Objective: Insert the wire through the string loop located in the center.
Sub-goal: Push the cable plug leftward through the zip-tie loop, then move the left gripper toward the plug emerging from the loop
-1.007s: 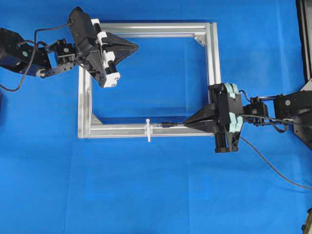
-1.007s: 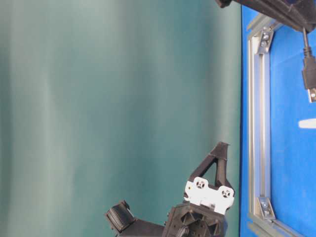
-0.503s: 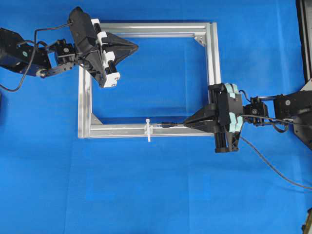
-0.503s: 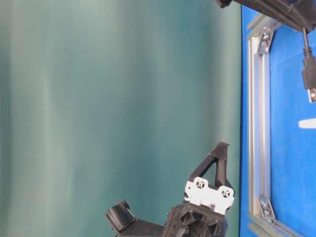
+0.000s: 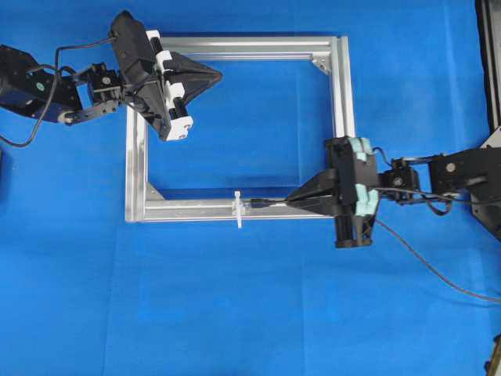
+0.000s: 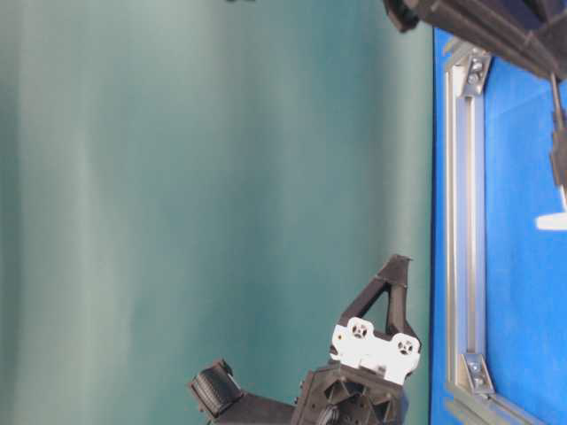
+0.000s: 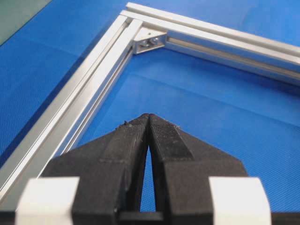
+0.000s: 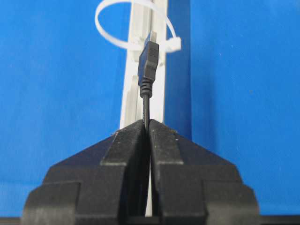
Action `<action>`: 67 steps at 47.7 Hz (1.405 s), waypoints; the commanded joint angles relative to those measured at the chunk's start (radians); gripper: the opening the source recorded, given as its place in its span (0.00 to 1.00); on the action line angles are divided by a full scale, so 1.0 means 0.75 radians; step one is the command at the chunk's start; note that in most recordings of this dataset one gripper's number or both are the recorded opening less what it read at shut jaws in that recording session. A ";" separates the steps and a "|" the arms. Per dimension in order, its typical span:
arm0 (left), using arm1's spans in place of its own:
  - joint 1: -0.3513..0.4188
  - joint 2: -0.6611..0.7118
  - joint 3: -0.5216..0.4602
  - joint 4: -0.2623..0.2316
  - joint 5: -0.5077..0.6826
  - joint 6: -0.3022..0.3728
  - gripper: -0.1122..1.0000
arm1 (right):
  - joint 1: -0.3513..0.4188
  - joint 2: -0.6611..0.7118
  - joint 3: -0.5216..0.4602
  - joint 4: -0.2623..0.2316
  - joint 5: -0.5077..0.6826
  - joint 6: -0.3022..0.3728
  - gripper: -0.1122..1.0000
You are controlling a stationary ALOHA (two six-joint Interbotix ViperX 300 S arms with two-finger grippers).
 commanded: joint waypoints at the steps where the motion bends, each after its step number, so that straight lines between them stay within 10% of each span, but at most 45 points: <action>1: 0.002 -0.039 -0.012 0.002 -0.014 0.002 0.10 | 0.004 0.014 -0.053 0.002 -0.006 -0.002 0.07; 67: -0.086 -0.051 0.031 0.006 -0.014 -0.002 0.10 | 0.006 0.211 -0.305 -0.002 0.002 -0.006 0.07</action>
